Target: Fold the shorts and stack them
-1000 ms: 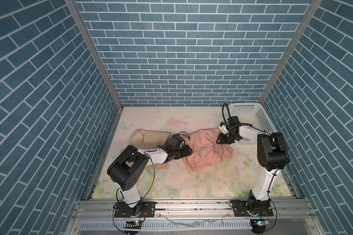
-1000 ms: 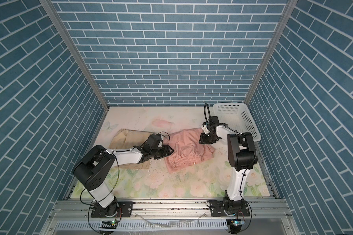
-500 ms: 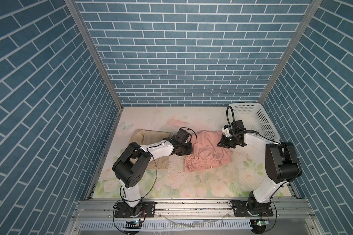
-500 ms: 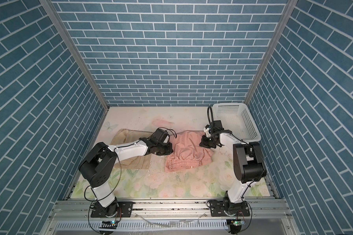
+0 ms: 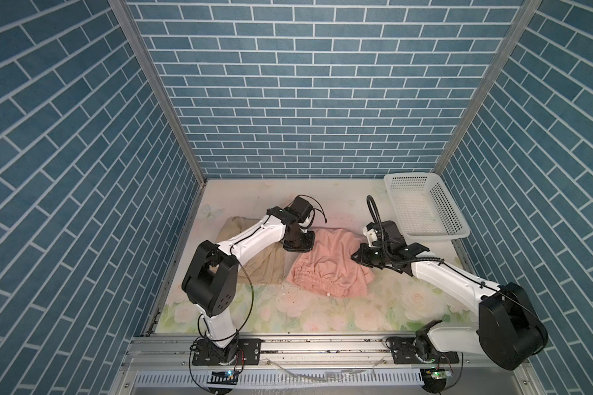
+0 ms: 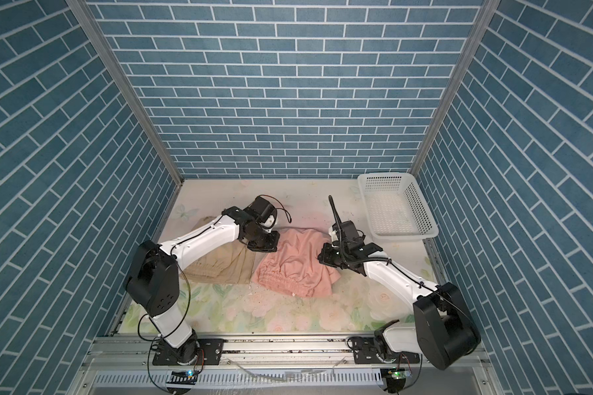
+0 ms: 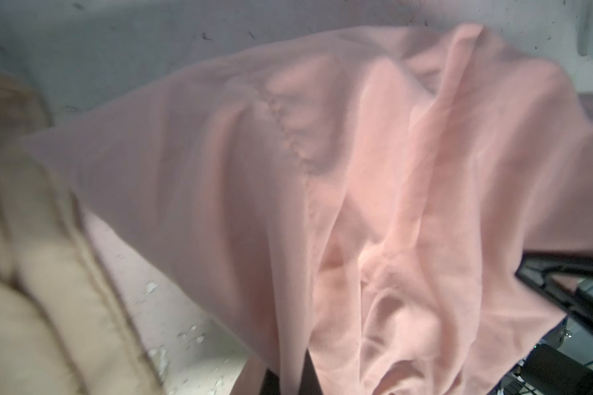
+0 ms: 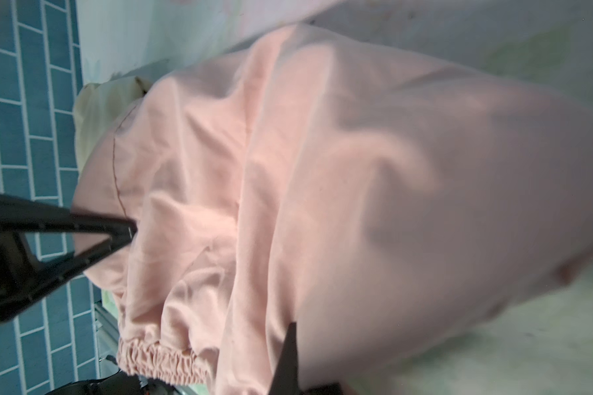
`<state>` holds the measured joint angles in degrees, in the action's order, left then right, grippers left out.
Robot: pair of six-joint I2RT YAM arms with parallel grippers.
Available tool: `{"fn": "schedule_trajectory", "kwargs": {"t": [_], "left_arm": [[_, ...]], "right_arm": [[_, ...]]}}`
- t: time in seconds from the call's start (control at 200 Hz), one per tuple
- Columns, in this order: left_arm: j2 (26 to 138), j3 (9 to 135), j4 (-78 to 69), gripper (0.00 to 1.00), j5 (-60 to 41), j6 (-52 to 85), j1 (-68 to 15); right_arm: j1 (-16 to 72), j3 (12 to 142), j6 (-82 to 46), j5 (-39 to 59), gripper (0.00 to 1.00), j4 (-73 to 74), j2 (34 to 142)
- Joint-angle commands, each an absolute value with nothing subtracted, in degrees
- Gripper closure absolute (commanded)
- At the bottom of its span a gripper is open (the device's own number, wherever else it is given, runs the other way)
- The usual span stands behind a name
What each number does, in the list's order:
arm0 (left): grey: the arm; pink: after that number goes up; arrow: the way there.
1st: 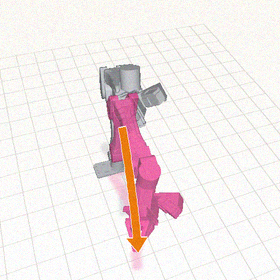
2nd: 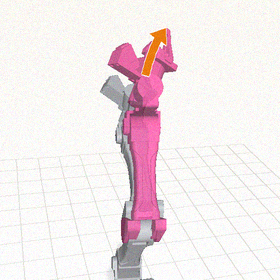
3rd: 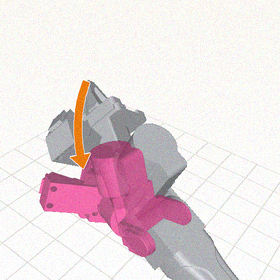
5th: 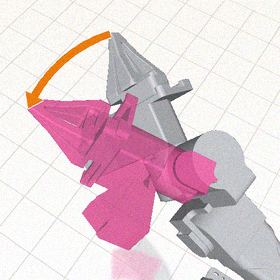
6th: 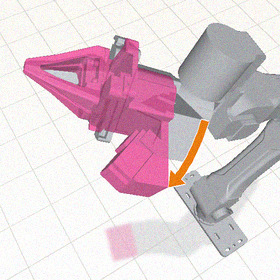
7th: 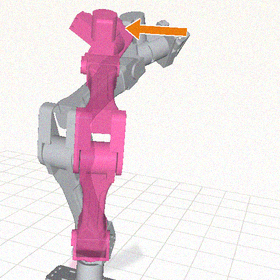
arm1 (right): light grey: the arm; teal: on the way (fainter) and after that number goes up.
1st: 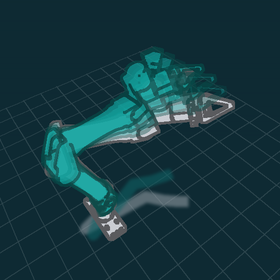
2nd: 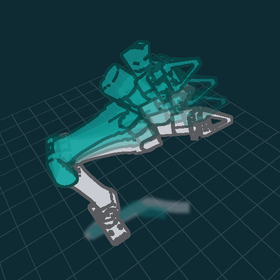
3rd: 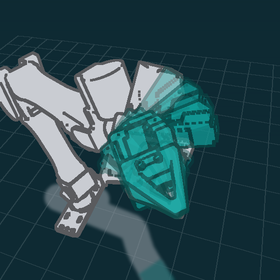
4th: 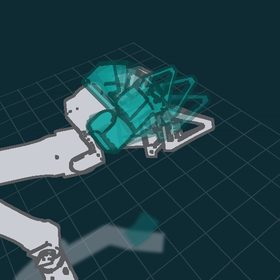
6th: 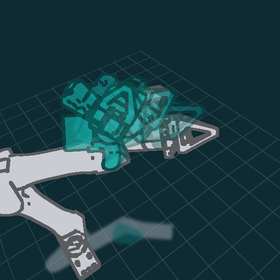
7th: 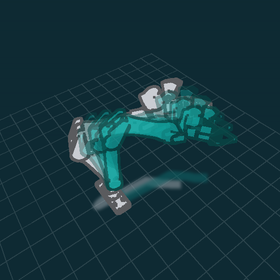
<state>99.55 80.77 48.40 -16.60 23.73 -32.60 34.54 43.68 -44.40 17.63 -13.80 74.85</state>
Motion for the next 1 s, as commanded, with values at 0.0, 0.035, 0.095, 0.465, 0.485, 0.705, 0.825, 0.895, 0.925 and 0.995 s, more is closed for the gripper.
{"fn": "schedule_trajectory", "kwargs": {"t": [0.0,0.035,0.095,0.465,0.485,0.705,0.825,0.895,0.925,0.995], "left_arm": [[95.0,85.9,63.6,1.0,-16.3,17.7,-28.9],[94.1,87.1,66.3,1.0,-15.3,16.7,-27.5],[91.9,88.0,69.7,1.0,-13.0,15.1,-25.1],[82.5,91.4,78.9,1.0,-12.6,8.2,-8.0],[81.9,91.5,79.2,1.0,-12.9,8.1,-7.6],[76.9,96.6,85.4,1.0,-15.2,2.2,5.7],[76.9,101.8,86.7,1.0,-14.6,0.6,11.6],[78.4,104.3,87.8,1.0,-15.0,0.2,12.3],[79.1,105.0,87.9,1.0,-14.5,0.2,12.4],[80.3,105.0,87.0,1.0,-12.5,0.4,13.3]], "right_arm": [[39.7,44.3,-54.5,10.5,1.0,-7.5,74.5],[41.2,45.1,-54.9,9.2,1.0,-6.2,75.6],[44.0,47.0,-55.0,7.1,1.0,-3.4,78.1],[55.0,74.4,-48.4,12.1,1.0,2.0,98.1],[55.3,75.9,-48.0,12.5,1.0,1.5,98.7],[58.9,94.7,-46.4,18.8,1.0,0.3,108.6],[62.0,106.2,-46.1,22.0,1.0,-0.1,115.8],[63.1,110.1,-46.6,23.3,1.0,0.0,118.6],[63.5,111.0,-47.3,23.7,1.0,0.8,119.5],[63.9,108.7,-49.1,23.5,1.0,5.4,119.9]]}}
